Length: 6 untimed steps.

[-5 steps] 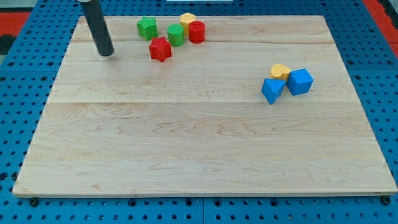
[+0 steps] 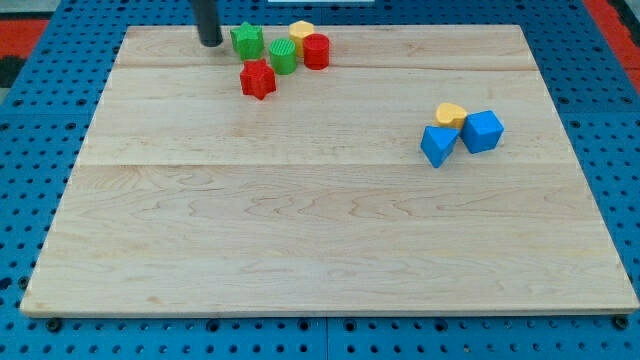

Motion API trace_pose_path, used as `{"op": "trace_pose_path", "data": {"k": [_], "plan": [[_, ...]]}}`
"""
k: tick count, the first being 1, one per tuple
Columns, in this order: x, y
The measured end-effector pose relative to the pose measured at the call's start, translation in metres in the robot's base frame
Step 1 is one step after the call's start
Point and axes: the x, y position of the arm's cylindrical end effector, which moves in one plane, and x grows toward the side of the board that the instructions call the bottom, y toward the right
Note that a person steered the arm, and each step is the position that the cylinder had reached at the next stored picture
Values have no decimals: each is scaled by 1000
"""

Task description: Move the arm away from the green star

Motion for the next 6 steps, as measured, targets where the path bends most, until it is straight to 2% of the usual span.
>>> {"op": "trace_pose_path", "data": {"k": [1,2,4,6], "plan": [[54,-14],[152,-28],[160,3],[169,-64]]}}
